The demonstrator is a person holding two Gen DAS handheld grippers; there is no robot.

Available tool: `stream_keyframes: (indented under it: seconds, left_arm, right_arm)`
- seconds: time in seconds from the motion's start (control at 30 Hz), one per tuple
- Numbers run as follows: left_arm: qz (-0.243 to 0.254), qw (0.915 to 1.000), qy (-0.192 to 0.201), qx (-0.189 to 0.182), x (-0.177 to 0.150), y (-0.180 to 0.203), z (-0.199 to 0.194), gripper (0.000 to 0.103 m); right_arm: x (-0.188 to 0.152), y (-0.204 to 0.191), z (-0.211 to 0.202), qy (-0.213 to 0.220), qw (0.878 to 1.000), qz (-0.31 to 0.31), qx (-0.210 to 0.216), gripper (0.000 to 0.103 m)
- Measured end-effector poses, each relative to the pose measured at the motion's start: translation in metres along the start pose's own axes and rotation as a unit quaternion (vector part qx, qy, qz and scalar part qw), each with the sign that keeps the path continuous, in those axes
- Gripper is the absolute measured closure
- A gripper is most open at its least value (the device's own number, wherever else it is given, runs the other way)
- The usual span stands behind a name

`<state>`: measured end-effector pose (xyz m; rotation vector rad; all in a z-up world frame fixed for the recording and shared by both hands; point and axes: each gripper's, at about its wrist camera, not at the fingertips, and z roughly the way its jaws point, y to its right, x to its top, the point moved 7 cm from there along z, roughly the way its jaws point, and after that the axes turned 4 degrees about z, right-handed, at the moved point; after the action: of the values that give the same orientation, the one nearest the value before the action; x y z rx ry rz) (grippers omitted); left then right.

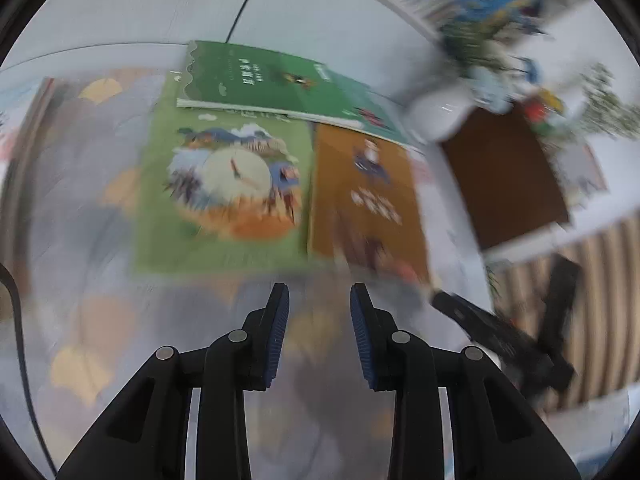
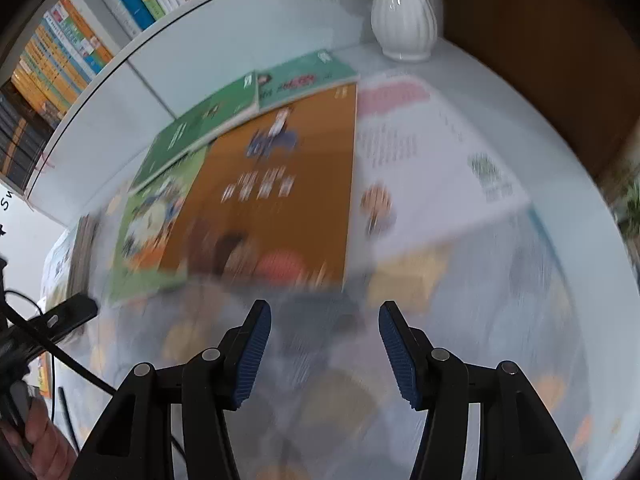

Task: Organize books
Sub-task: 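Open both grippers and move them to the brown donkey-cover book, then grasp the donkey-cover book's edge with the left gripper while the right gripper grips it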

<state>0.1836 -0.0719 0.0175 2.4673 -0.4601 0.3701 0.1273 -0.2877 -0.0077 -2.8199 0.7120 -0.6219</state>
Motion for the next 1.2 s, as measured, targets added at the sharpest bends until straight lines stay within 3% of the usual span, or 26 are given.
stream_keyframes:
  seconds: [0.1,0.2,0.23,0.37,0.47,0.63,0.8,1.0,1.13,1.2]
  left_arm:
    - [-0.063,0.9979,-0.002,-0.017,0.019,0.003,0.033,0.074]
    - [-0.057,0.9974,0.006,0.044,0.028,0.004,0.053,0.074]
    - [-0.063,0.9969,0.002,0.047,0.029,0.004,0.060,0.074]
    - [-0.090,0.9957,0.012,0.014,0.028,0.010,0.066,0.070]
    - [-0.099,0.9950,-0.001,-0.011,0.016,0.017,0.066,0.069]
    - [-0.106,0.9940,-0.017,-0.020,-0.043,0.026,0.046,0.069]
    - [-0.125,0.9917,-0.025,-0.021,-0.118,0.026,0.020,0.069]
    - [-0.167,0.9848,-0.042,-0.022,-0.214,0.029,0.002,0.069]
    - [-0.199,0.9798,-0.013,-0.021,-0.226,0.023,-0.008,0.069]
    - [-0.204,0.9788,-0.005,-0.011,-0.227,0.022,-0.009,0.069]
  right_arm:
    - [0.021,0.008,0.015,-0.003,1.000,-0.008,0.007,0.050]
    - [0.031,0.012,0.024,-0.003,1.000,-0.015,0.003,0.050]
    - [0.035,0.011,0.031,-0.010,1.000,-0.016,0.009,0.051]
    - [0.037,0.003,0.038,-0.029,0.998,-0.034,0.042,0.051]
    - [0.031,0.005,0.036,-0.032,0.998,-0.052,0.031,0.049]
    - [-0.008,0.012,0.020,-0.067,0.994,-0.071,0.054,0.048]
    - [-0.087,0.015,-0.001,-0.117,0.984,-0.105,0.081,0.047]
    - [-0.144,0.018,-0.023,-0.119,0.976,-0.166,0.076,0.046]
    - [-0.150,0.026,-0.030,-0.106,0.980,-0.158,0.061,0.047]
    - [-0.144,0.035,-0.030,-0.075,0.986,-0.150,0.007,0.051]
